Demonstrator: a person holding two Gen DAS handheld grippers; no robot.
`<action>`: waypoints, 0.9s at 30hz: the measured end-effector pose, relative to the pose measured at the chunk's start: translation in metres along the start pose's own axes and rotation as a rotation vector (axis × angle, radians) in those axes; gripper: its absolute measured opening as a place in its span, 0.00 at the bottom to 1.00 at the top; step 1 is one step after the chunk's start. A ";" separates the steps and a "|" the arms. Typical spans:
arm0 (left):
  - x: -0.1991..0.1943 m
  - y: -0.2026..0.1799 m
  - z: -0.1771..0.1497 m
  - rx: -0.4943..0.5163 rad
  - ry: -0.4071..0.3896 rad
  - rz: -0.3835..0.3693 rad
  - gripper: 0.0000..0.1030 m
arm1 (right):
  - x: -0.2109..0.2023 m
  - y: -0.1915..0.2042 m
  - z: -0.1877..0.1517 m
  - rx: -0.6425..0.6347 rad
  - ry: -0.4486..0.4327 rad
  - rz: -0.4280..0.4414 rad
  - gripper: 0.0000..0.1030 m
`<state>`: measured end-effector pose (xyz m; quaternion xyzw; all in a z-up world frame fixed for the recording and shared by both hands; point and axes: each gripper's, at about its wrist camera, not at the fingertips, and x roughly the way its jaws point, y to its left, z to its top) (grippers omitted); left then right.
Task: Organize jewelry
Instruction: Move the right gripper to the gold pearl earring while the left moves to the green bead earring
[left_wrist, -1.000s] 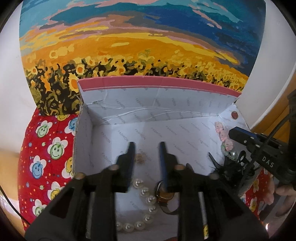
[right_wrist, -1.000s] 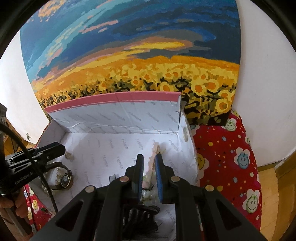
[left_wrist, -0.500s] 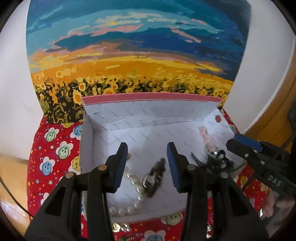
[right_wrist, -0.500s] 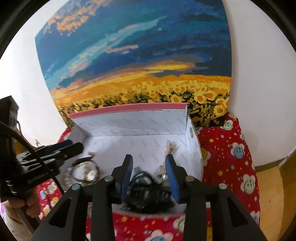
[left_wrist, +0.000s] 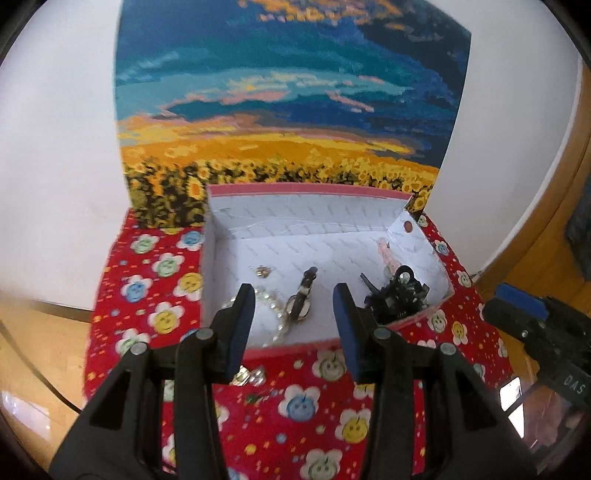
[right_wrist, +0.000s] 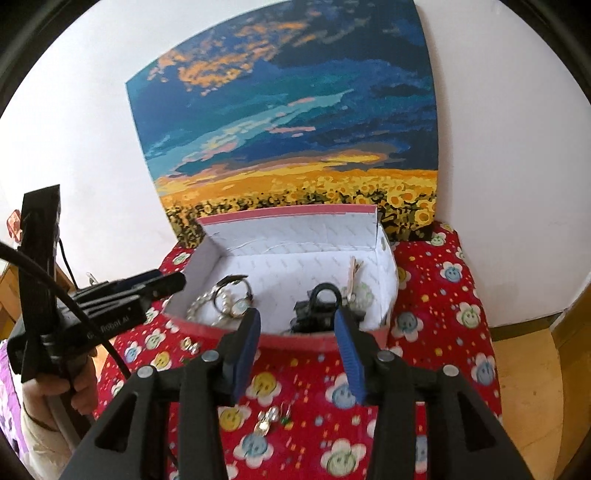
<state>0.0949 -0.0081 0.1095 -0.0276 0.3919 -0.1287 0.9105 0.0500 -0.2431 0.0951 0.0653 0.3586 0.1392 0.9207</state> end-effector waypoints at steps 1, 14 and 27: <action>-0.006 0.001 -0.002 -0.001 -0.005 0.008 0.35 | -0.005 0.002 -0.003 0.002 -0.004 0.003 0.44; -0.068 0.035 -0.047 -0.044 0.000 0.115 0.35 | -0.044 0.041 -0.044 -0.017 -0.008 0.079 0.45; -0.064 0.050 -0.092 -0.102 0.059 0.103 0.35 | -0.028 0.053 -0.099 0.007 0.034 0.035 0.48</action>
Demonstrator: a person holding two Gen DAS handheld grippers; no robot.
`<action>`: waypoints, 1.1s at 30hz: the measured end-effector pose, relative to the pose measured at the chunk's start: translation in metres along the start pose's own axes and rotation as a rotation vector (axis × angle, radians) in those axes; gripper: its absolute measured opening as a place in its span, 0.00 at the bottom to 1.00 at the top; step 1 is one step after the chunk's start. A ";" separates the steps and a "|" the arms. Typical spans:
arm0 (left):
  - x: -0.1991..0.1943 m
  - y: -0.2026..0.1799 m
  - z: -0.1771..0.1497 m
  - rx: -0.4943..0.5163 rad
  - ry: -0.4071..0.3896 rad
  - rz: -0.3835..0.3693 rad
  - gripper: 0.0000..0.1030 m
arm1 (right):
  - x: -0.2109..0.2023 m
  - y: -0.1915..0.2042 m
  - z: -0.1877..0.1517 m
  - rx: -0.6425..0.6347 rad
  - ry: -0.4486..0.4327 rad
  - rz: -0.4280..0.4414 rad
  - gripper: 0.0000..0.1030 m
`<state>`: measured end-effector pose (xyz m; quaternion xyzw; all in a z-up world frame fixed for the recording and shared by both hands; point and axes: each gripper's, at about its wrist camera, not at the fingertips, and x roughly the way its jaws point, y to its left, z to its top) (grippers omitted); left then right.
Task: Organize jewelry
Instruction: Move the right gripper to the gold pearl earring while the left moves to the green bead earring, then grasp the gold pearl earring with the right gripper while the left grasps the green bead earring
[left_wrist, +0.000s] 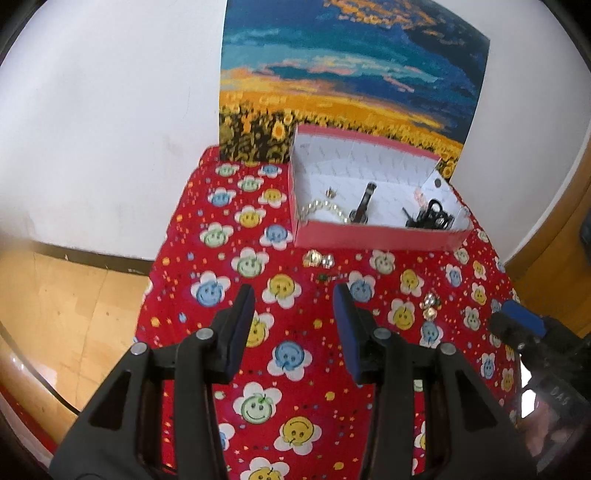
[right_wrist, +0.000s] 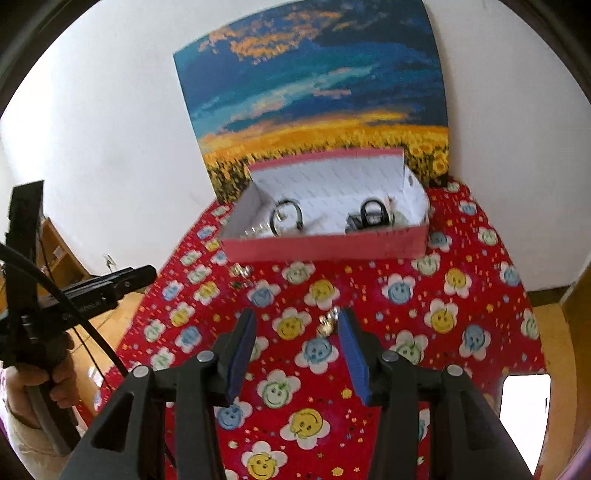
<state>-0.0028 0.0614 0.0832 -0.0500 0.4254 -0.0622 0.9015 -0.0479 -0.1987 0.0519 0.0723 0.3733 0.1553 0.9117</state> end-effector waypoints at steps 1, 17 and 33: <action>0.004 0.001 -0.002 -0.008 0.009 -0.005 0.35 | 0.004 -0.001 -0.003 0.003 0.007 -0.003 0.48; 0.043 0.013 -0.018 -0.001 0.052 0.007 0.35 | 0.076 -0.010 -0.024 0.025 0.119 -0.041 0.43; 0.070 0.007 -0.017 0.003 0.103 -0.024 0.35 | 0.097 -0.001 -0.018 -0.044 0.111 -0.122 0.15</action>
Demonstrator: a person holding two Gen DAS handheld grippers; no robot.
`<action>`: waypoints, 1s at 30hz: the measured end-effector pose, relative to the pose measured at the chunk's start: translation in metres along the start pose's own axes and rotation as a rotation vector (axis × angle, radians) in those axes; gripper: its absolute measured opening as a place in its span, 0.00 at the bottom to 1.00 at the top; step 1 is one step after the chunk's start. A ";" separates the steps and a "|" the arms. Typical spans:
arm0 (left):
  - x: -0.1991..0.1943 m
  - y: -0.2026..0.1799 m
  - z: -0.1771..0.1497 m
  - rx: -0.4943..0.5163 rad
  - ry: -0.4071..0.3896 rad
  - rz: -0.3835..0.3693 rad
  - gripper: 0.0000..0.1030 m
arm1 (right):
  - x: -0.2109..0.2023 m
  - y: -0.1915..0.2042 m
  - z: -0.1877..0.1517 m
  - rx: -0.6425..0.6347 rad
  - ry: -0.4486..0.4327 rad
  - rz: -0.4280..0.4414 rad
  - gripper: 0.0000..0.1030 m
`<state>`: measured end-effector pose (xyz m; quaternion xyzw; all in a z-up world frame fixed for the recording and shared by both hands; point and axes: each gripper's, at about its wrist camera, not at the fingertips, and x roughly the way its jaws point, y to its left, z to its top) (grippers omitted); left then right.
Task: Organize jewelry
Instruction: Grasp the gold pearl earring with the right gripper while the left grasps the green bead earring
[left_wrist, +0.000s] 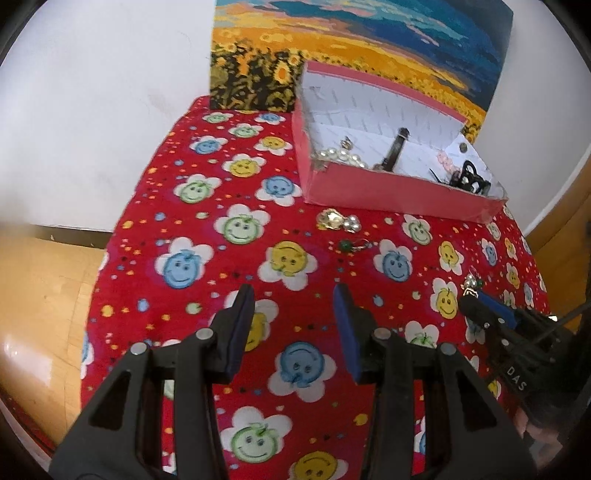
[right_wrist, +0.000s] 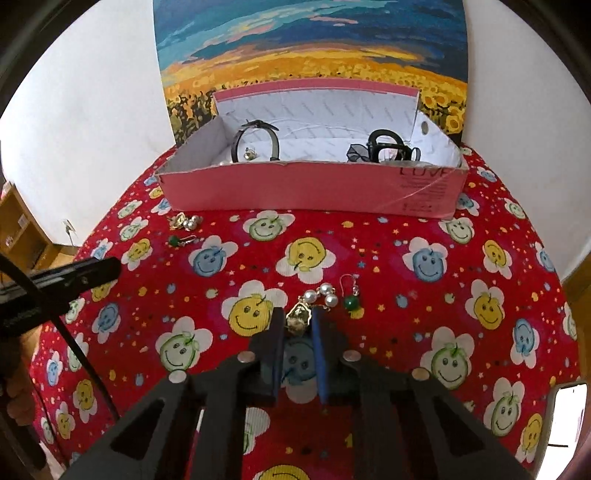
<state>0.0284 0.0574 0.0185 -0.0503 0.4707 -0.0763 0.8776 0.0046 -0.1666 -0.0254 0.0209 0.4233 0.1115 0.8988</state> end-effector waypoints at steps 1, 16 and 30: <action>0.001 -0.002 0.000 0.007 0.004 -0.006 0.35 | -0.002 -0.003 0.000 0.016 -0.001 0.015 0.15; 0.038 -0.033 0.021 0.020 0.018 -0.005 0.36 | -0.039 -0.034 -0.008 0.072 -0.044 0.077 0.15; 0.048 -0.062 0.025 0.117 -0.040 0.069 0.19 | -0.043 -0.054 -0.015 0.111 -0.042 0.193 0.15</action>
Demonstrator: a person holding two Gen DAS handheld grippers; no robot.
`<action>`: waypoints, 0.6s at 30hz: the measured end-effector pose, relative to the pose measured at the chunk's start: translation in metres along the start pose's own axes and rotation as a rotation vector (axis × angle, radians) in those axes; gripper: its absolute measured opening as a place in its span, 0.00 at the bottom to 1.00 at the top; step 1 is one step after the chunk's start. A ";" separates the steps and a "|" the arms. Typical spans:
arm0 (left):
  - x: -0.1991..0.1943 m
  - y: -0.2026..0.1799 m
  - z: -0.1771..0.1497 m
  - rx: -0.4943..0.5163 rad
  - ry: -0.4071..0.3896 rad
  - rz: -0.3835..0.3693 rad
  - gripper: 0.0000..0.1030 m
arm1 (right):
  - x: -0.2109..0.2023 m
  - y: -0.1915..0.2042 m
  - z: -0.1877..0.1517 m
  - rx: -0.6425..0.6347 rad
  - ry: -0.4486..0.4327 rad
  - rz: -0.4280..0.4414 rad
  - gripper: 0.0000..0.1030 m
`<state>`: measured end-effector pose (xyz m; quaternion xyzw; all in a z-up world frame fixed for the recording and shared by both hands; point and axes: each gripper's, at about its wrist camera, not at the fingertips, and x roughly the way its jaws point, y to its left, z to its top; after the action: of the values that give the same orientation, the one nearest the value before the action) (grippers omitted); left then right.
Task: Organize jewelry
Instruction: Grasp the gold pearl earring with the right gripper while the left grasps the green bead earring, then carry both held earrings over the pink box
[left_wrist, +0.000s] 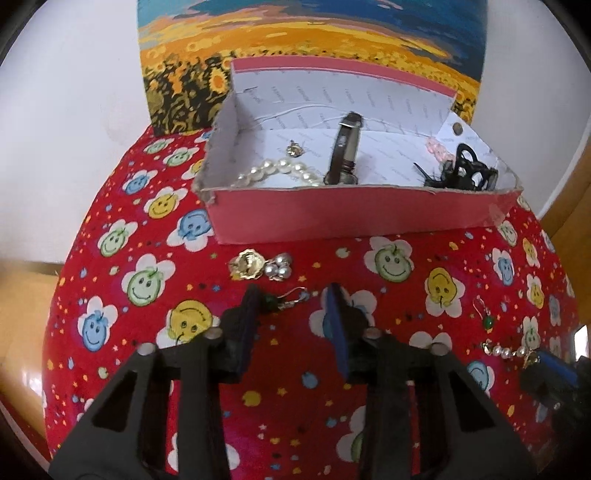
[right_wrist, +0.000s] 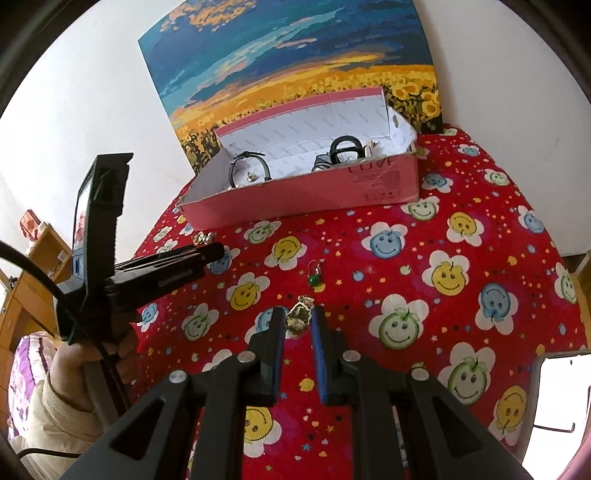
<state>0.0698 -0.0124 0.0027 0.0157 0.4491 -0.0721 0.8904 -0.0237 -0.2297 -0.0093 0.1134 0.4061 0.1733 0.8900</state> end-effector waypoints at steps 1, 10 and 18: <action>0.000 -0.002 0.000 0.008 0.002 -0.005 0.10 | 0.000 -0.001 0.000 0.005 0.002 0.010 0.15; -0.012 -0.007 -0.005 -0.016 0.001 -0.067 0.01 | -0.001 -0.003 -0.004 0.008 0.000 0.055 0.15; -0.040 -0.003 -0.009 -0.033 -0.039 -0.094 0.01 | -0.003 -0.001 -0.010 0.013 0.009 0.078 0.15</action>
<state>0.0385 -0.0103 0.0295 -0.0213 0.4332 -0.1068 0.8947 -0.0326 -0.2311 -0.0143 0.1340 0.4063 0.2056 0.8802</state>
